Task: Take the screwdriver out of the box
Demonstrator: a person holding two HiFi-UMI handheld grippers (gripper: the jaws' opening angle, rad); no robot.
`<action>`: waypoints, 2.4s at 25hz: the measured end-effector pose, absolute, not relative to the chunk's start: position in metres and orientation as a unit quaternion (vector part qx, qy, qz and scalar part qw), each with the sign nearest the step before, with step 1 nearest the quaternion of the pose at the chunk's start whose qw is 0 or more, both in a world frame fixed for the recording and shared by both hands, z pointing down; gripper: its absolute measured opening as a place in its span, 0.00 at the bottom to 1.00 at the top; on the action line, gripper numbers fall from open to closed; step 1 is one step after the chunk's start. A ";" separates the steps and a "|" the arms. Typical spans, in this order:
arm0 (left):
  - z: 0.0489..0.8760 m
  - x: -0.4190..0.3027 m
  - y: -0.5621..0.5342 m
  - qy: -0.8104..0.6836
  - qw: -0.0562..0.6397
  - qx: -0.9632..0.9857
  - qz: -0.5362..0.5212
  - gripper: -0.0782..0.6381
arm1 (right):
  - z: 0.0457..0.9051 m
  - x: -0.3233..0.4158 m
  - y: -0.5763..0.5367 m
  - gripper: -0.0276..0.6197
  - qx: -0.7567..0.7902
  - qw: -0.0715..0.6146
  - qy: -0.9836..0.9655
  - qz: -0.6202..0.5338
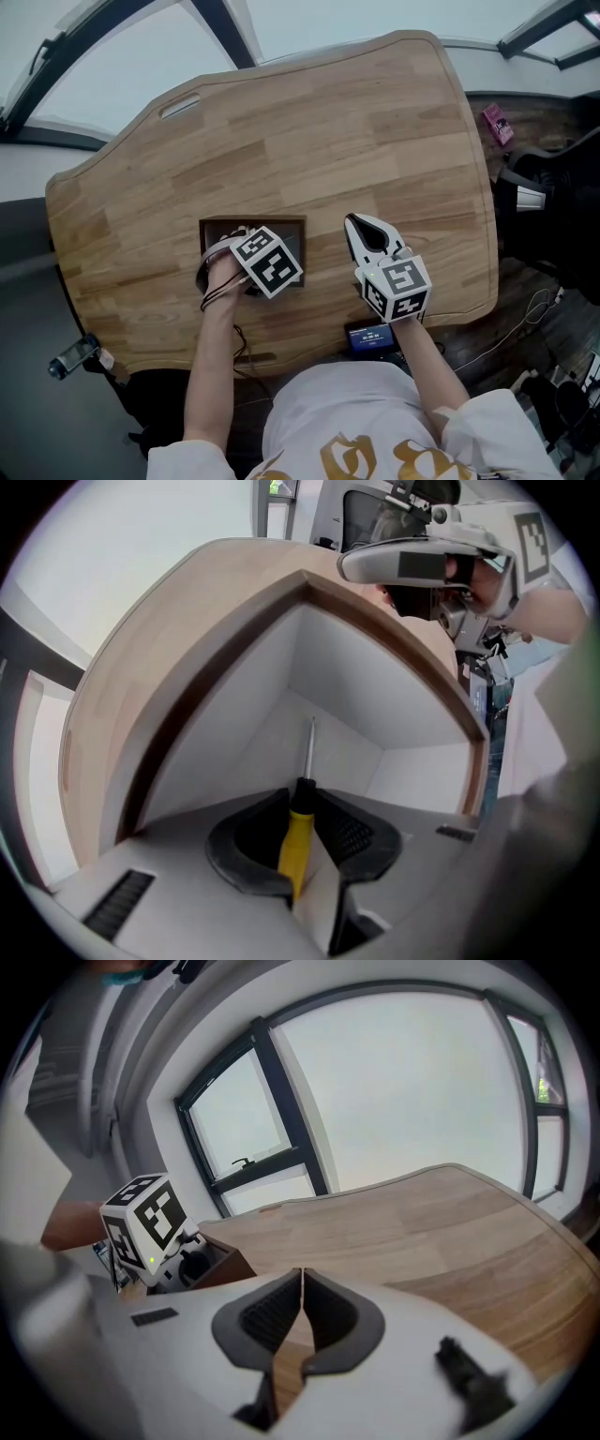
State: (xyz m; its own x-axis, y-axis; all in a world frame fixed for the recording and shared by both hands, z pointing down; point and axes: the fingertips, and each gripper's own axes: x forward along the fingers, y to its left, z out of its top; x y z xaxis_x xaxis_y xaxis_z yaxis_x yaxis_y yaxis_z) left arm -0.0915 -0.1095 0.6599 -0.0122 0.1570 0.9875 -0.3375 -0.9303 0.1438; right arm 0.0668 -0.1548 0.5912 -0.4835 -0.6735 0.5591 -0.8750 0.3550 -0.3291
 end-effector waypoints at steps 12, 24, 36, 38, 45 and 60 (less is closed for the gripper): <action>0.659 -0.093 -0.109 -0.057 0.174 0.691 0.699 0.22 | 0.580 0.072 -0.155 0.09 0.487 0.160 -0.806 0.296; 0.658 -0.093 -0.110 -0.049 0.168 0.703 0.689 0.22 | 0.571 0.073 -0.153 0.09 0.487 0.161 -0.810 0.284; 0.652 -0.091 -0.112 -0.056 0.140 0.707 0.691 0.22 | 0.554 0.076 -0.151 0.09 0.488 0.161 -0.816 0.265; 0.649 -0.089 -0.113 -0.061 0.137 0.711 0.687 0.22 | 0.551 0.076 -0.150 0.09 0.489 0.159 -0.816 0.263; 0.631 -0.087 -0.120 -0.094 0.117 0.727 0.670 0.22 | 0.539 0.071 -0.142 0.09 0.490 0.153 -0.821 0.249; 0.577 -0.085 -0.133 -0.203 0.070 0.779 0.589 0.22 | 0.510 0.068 -0.126 0.09 0.499 0.138 -0.826 0.222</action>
